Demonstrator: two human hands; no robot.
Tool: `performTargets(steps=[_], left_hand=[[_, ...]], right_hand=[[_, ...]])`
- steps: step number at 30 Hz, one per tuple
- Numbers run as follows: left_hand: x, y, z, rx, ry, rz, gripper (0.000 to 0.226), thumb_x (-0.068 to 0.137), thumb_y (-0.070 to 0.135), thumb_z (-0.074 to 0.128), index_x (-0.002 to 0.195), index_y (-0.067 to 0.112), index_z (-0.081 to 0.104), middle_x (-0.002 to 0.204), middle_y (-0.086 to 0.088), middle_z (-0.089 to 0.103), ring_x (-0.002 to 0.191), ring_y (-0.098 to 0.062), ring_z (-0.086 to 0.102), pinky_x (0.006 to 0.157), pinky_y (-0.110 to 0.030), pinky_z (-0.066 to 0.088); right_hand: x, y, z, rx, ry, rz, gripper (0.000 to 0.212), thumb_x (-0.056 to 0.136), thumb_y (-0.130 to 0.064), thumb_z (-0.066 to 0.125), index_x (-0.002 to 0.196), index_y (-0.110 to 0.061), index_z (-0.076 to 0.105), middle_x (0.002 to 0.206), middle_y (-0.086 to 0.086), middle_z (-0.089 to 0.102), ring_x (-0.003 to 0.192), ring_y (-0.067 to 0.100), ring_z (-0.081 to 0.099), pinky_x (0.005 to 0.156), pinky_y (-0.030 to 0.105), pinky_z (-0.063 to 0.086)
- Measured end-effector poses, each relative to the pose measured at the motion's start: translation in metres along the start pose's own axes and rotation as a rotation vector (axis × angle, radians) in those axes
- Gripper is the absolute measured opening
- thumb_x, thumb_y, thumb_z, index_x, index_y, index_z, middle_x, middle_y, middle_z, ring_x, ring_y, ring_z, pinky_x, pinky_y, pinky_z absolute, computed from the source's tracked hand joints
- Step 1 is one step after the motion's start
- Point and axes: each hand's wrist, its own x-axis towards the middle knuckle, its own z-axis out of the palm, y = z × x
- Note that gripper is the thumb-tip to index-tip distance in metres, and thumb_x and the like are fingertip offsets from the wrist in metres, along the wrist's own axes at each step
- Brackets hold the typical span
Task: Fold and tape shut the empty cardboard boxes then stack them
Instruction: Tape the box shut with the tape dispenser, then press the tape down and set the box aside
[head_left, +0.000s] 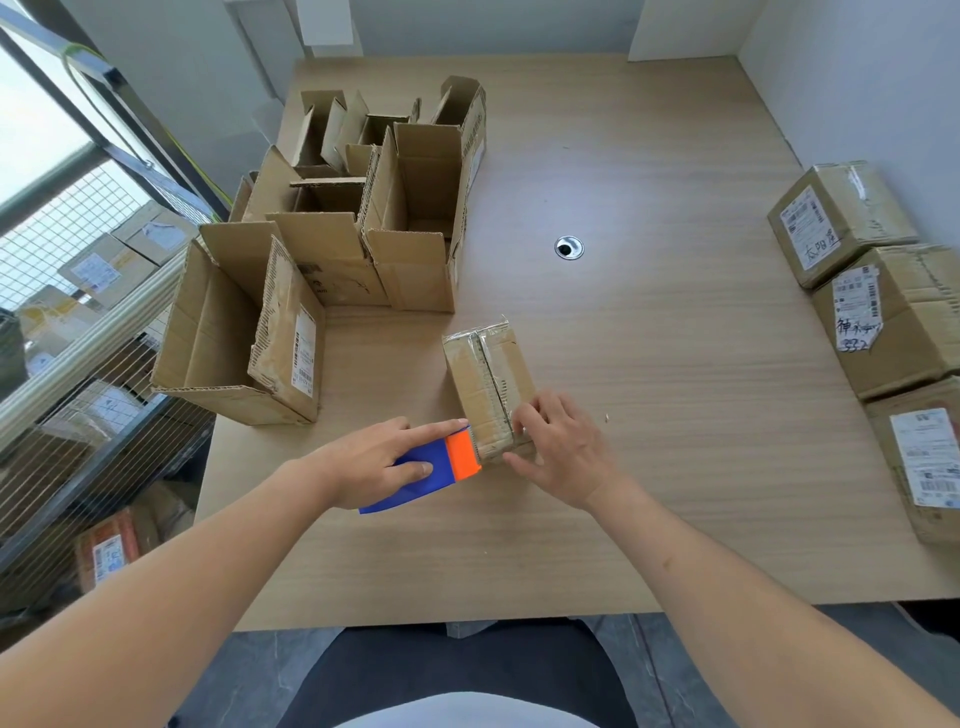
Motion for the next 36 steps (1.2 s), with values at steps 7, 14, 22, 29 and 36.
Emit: performTargets(steps=[7,14,22,29,36], left_hand=[[0.010,0.007,0.006,-0.040,0.001,0.015,0.064,0.106,0.043,0.043,0.143,0.078,0.004,0.102,0.005,0.048,0.090,-0.015,0.053,0.085,-0.035,0.045],[-0.009,-0.010,0.011,-0.132,-0.036,0.036,0.064,0.108,0.037,0.045,0.148,0.071,0.009,0.116,0.002,0.054,0.102,-0.016,0.053,0.098,-0.043,0.044],[-0.012,-0.016,0.022,-0.159,-0.013,-0.039,0.062,0.104,0.042,0.042,0.147,0.073,0.009,0.112,0.000,0.056,0.100,-0.020,0.054,0.097,-0.044,0.044],[0.003,-0.006,0.039,-0.294,0.028,-0.179,0.054,0.105,0.034,0.044,0.150,0.060,0.029,0.114,0.003,0.064,0.094,-0.019,0.058,0.085,-0.031,0.045],[0.013,-0.013,0.040,-0.187,0.017,-0.298,0.054,0.105,0.031,0.041,0.156,0.044,0.029,0.133,-0.004,0.059,0.107,-0.024,0.053,0.086,-0.033,0.039]], right_hand=[[0.013,-0.014,0.016,0.116,-0.163,0.154,0.069,0.103,-0.055,0.017,0.164,-0.026,0.004,0.170,0.000,-0.017,0.154,0.013,-0.022,0.127,0.038,-0.007],[0.015,-0.011,0.025,-0.079,-0.198,0.149,0.069,0.102,-0.059,0.007,0.162,-0.029,-0.008,0.169,0.005,-0.022,0.154,0.019,-0.024,0.127,0.045,-0.008],[0.017,-0.017,0.015,-0.045,-0.289,0.172,0.090,0.088,-0.082,0.006,0.160,-0.033,-0.019,0.164,0.001,-0.036,0.150,0.017,-0.033,0.124,0.042,-0.016],[0.018,-0.021,0.016,-0.134,-0.316,0.176,0.096,0.083,-0.083,0.009,0.158,-0.031,-0.024,0.162,0.003,-0.040,0.150,0.020,-0.035,0.125,0.046,-0.012],[0.019,-0.021,0.019,-0.198,-0.322,0.188,0.096,0.081,-0.079,0.004,0.157,-0.030,-0.026,0.161,0.005,-0.040,0.150,0.023,-0.034,0.126,0.049,-0.007]])
